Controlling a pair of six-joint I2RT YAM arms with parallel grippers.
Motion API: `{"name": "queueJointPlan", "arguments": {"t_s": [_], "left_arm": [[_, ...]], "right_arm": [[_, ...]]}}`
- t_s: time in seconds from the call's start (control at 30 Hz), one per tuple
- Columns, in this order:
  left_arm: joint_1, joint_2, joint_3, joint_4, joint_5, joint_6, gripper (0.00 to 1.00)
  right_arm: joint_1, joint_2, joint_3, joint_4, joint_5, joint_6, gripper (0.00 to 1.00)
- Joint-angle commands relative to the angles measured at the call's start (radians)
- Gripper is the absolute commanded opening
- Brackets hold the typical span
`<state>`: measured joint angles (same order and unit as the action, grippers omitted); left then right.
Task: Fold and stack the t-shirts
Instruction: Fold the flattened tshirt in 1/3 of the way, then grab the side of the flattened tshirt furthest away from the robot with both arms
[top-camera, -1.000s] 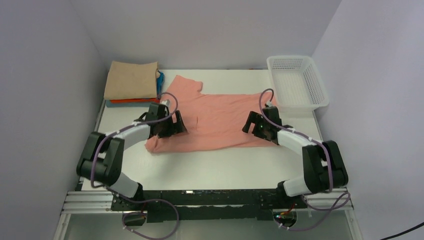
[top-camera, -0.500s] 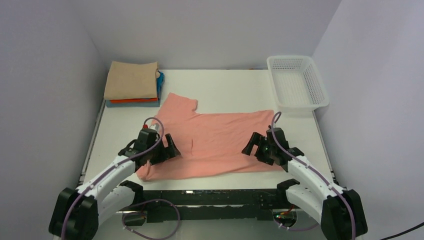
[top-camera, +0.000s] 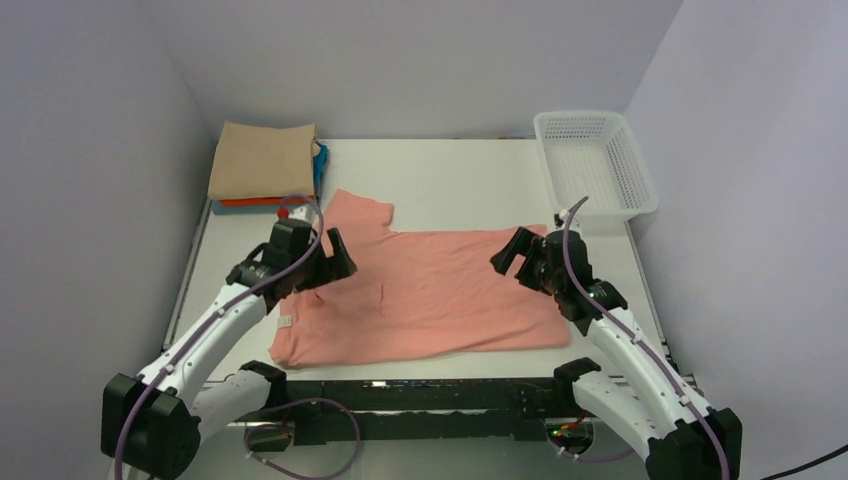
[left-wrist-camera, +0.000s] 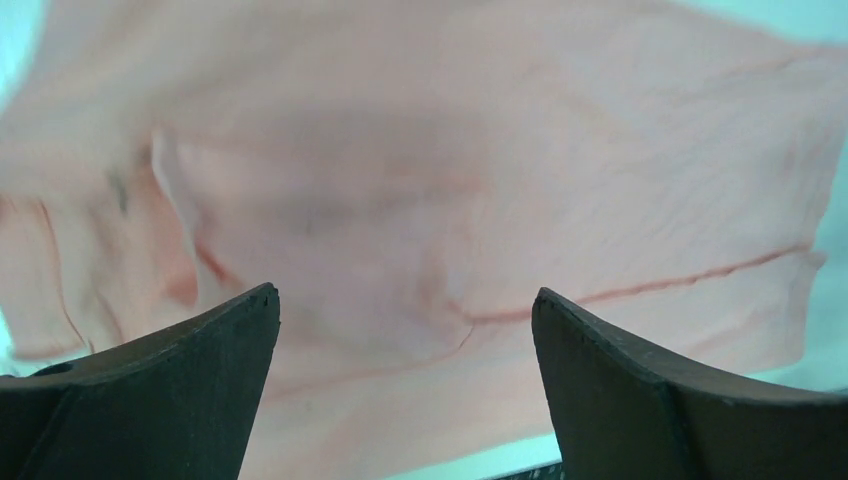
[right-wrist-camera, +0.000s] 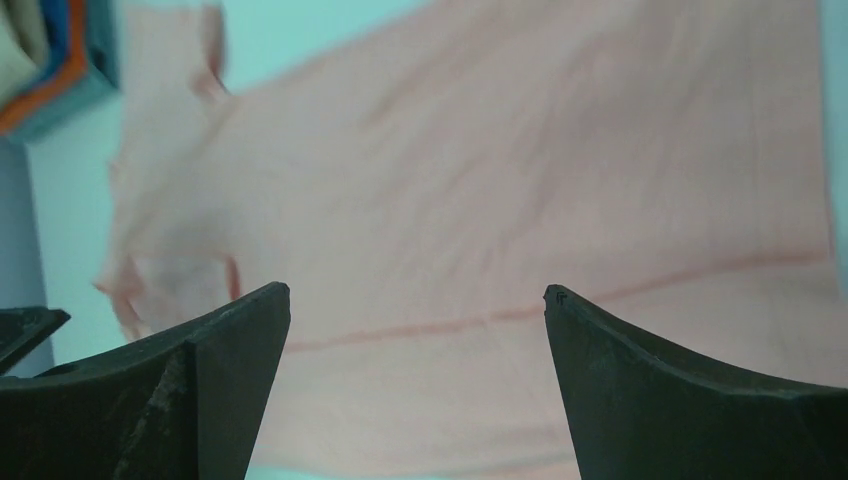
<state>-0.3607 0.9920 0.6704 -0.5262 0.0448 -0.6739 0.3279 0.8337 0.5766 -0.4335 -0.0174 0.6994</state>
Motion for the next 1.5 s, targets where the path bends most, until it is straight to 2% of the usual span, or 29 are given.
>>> {"name": "queueJointPlan", "arguments": {"t_s": [0.0,0.13,0.3,0.37,0.47,0.57,0.67,0.83,1.1,1.2,1.3,1.4,1.47], "left_arm": [[0.011,0.117,0.201,0.079,-0.142,0.109,0.99],[0.033,0.339,0.428,0.088,-0.203,0.181,0.99],[0.112,0.670,0.729,0.118,-0.118,0.270,0.99],[0.141,0.814,0.890,0.065,-0.064,0.303,0.99],[0.150,1.003,1.098,0.032,-0.058,0.393,0.99],[0.155,1.160,1.270,-0.005,-0.103,0.445,0.99],[0.173,1.285,1.397,-0.039,-0.076,0.444,0.99],[0.195,1.368,1.396,-0.018,0.035,0.426,0.99],[0.195,1.410,1.364,-0.072,0.004,0.432,0.99],[0.194,1.391,1.319,-0.082,0.054,0.420,0.91],[0.183,1.332,1.208,-0.040,0.086,0.403,0.84],[0.154,1.290,1.146,-0.032,0.010,0.412,0.78],[0.144,1.292,1.147,-0.046,-0.040,0.413,0.70]], "right_arm": [[0.000,0.031,0.060,0.182,0.179,-0.008,1.00],[-0.002,0.163,0.152,0.211,0.286,-0.053,1.00],[-0.002,0.331,0.274,0.219,0.274,-0.122,1.00],[-0.002,0.372,0.280,0.246,0.258,-0.134,1.00],[-0.008,0.419,0.276,0.276,0.246,-0.145,1.00],[-0.011,0.464,0.285,0.274,0.244,-0.154,1.00],[-0.015,0.498,0.290,0.275,0.237,-0.164,1.00],[-0.018,0.531,0.299,0.263,0.234,-0.177,1.00],[-0.021,0.516,0.278,0.264,0.226,-0.178,1.00],[-0.020,0.508,0.274,0.260,0.230,-0.175,1.00],[-0.021,0.501,0.265,0.262,0.236,-0.168,1.00],[-0.020,0.500,0.260,0.260,0.237,-0.164,1.00],[-0.021,0.504,0.262,0.252,0.238,-0.165,1.00]]}}
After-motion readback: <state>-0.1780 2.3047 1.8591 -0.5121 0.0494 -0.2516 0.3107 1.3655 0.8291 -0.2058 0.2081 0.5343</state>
